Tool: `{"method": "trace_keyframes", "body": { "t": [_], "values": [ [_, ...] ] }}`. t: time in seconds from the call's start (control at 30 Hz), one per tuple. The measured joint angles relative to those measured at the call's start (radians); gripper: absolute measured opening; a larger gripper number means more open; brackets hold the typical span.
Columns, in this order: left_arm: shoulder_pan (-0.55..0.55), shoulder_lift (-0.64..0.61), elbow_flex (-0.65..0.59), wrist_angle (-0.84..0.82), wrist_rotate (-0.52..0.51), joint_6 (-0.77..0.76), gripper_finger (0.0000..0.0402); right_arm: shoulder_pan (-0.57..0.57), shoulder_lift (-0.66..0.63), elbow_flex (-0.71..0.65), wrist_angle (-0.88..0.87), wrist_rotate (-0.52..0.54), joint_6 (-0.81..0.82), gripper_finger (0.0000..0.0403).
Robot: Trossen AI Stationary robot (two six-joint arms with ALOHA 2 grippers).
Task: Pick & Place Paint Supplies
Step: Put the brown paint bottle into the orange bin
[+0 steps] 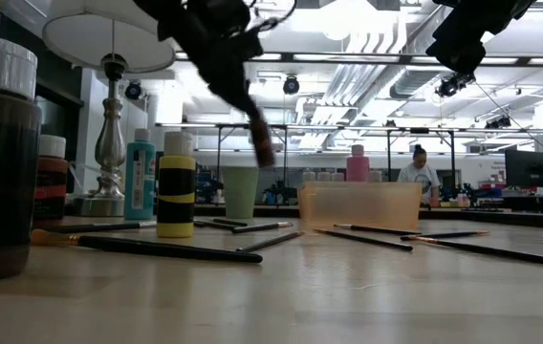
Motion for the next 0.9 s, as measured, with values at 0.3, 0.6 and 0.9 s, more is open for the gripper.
{"method": "trace_keyframes", "body": {
  "t": [0.3, 0.6, 0.9],
  "values": [
    [0.0, 0.083, 0.147, 0.088, -0.063, -0.025, 0.0121, 0.0, 0.0, 0.0, 0.0, 0.0, 0.0, 0.0113],
    [0.0, 0.311, 0.416, 0.015, -0.107, -0.031, 0.0122, 0.0, 0.0, 0.0, 0.001, 0.0, 0.0, 0.0113],
    [0.001, 0.49, 0.589, -0.082, -0.196, -0.081, 0.0122, 0.0, 0.0, 0.0, 0.013, 0.0, 0.0, 0.0113]
  ]
}}
